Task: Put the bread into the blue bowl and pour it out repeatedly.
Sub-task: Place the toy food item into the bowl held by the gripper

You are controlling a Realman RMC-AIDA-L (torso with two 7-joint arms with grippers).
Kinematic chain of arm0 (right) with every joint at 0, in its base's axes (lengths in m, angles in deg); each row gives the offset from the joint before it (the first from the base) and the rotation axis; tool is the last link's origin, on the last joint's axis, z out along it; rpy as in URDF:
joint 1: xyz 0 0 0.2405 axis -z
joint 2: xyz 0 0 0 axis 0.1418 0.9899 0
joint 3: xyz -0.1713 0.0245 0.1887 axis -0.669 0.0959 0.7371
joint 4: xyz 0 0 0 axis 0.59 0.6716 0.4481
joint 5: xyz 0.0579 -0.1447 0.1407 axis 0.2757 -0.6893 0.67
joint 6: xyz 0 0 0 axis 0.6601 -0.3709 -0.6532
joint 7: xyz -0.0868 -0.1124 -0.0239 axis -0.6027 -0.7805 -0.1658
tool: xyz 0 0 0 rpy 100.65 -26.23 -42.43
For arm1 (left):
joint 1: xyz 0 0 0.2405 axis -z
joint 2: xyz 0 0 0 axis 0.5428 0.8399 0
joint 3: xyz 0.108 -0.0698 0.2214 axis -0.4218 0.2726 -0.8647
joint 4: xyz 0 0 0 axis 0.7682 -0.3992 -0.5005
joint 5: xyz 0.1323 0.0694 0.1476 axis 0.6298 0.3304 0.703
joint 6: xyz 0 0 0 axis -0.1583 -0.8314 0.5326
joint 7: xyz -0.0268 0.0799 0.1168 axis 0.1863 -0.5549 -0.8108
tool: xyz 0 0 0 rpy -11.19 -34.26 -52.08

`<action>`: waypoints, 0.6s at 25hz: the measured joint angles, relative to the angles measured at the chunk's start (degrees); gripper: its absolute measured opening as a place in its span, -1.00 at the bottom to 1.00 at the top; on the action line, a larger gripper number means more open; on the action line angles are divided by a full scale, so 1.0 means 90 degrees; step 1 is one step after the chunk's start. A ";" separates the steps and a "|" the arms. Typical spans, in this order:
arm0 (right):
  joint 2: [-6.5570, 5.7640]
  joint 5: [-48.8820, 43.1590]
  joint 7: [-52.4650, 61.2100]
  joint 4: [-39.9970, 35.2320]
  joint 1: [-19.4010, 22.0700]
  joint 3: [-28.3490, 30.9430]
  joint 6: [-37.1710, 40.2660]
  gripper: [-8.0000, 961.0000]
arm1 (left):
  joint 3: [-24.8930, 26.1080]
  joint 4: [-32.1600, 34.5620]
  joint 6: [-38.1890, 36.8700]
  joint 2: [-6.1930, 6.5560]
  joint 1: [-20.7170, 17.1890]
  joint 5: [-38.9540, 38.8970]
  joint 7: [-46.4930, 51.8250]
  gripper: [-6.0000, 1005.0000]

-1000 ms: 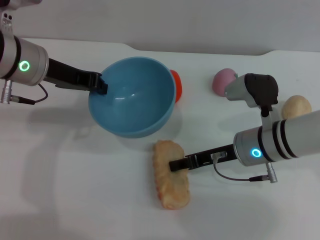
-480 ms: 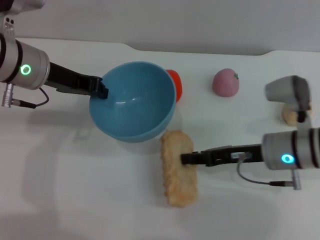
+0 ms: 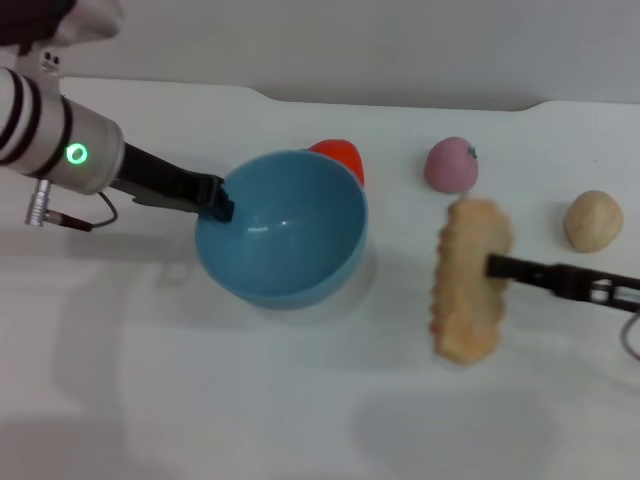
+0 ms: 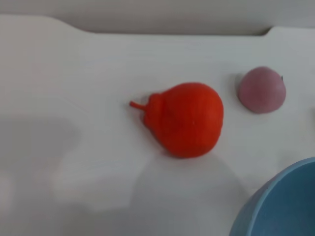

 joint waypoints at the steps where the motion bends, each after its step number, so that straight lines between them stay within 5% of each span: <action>1: -0.0018 -0.0104 -0.0075 -0.0033 0.0089 0.0301 0.0165 -0.55 | -0.0108 -0.0081 0.0065 -0.0009 0.0030 0.0002 -0.0001 -0.94; 8: 0.0043 -0.0616 -0.0578 -0.0776 0.0469 0.2144 0.1514 -0.62 | -0.1433 -0.0746 0.0584 -0.0093 0.0461 -0.0093 0.0176 -0.94; 15: 0.0513 -0.0641 -0.1038 -0.1875 0.0348 0.2241 0.1904 -0.73 | -0.2809 -0.0881 0.1181 -0.0107 0.0765 -0.0674 0.0574 -0.95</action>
